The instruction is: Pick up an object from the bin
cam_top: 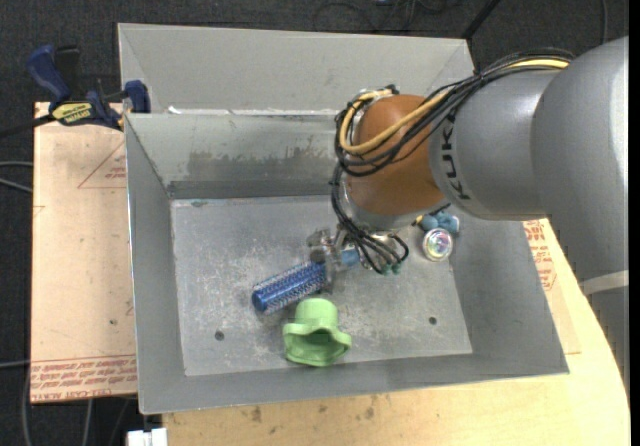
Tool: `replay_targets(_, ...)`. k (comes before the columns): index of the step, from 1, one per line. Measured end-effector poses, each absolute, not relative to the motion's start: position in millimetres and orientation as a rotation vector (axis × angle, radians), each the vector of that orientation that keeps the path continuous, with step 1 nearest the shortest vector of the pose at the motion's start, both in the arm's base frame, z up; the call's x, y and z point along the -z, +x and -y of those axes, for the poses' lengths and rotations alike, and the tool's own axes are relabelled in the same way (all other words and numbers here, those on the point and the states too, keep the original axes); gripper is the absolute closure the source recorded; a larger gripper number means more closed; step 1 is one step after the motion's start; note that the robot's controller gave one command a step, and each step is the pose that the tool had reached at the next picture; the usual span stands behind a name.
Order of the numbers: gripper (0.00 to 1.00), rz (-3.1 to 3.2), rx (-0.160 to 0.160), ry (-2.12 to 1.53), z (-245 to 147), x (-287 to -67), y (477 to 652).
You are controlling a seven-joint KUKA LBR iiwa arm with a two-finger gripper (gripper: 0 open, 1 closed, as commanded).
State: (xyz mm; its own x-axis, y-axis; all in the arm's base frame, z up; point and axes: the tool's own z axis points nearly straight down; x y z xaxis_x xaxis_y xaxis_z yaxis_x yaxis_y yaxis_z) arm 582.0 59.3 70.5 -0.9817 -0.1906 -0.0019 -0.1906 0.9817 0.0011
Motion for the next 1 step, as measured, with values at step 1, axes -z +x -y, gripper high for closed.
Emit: replay_targets(1,1.00,-3.120,-0.001,-0.262,-54.4,-217.3,585.9)
